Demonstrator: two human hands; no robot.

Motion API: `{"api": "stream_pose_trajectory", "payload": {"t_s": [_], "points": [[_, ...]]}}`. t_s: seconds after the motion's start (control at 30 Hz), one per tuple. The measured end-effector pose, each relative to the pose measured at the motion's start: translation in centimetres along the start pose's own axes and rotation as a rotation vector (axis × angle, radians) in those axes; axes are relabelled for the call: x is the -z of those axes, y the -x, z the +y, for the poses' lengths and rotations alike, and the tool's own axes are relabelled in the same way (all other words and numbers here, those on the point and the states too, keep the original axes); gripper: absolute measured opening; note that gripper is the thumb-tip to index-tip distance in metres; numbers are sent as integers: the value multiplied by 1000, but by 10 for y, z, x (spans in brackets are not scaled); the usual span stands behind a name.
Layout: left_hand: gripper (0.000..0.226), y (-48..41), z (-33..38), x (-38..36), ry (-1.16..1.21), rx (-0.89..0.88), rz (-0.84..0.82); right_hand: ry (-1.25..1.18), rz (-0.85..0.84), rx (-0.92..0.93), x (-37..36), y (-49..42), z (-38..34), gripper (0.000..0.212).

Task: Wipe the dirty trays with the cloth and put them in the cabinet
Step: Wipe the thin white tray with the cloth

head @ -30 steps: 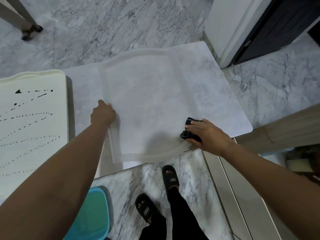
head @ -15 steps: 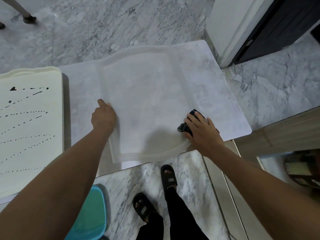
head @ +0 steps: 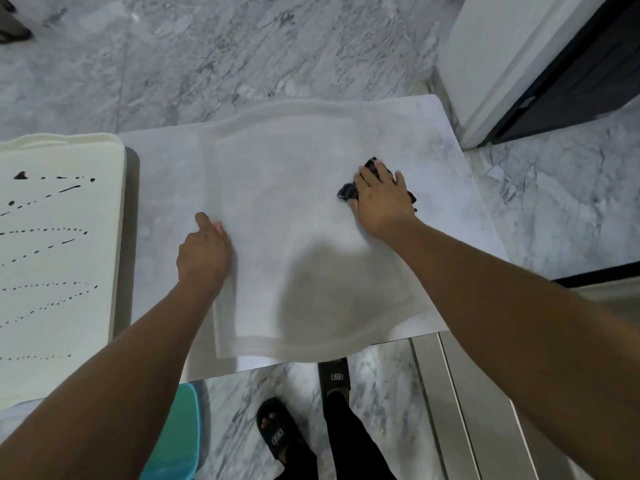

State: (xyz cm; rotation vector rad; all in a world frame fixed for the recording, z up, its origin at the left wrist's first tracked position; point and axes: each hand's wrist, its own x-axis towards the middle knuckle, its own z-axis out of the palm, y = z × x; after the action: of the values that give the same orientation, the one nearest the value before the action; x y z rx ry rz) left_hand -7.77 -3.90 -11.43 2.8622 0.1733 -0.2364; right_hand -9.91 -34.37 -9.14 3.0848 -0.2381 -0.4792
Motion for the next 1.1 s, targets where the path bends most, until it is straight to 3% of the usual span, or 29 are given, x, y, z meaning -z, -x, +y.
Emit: {"api": "stream_pose_trajectory", "payload": {"t_s": [0.27,0.43,0.53,0.63,0.77,0.83,0.97,1.1], "points": [[35,6,3,0,-3,1,24,-50,123,-5,16,-48,-5,45],[35,6,5,3,-9,19,5,-442,417,-51,30,-36,9,44],[35,8,7,6,-5,36,-8,-508,544,-138,40,-27,42,43],[34,8,7,6,3,44,-15,-418,500,-214,28,-10,76,43],[35,5,4,11,-59,42,-59,-376,118,-302,-5,17,93,66],[39,1,3,16,-108,51,-89,-406,65,-333,-8,18,90,71],[42,-13,1,25,-106,89,-173,-444,335,-289,8,19,67,41],[41,-24,4,29,106,176,-190,-604,17,-336,14,16,36,38]]}}
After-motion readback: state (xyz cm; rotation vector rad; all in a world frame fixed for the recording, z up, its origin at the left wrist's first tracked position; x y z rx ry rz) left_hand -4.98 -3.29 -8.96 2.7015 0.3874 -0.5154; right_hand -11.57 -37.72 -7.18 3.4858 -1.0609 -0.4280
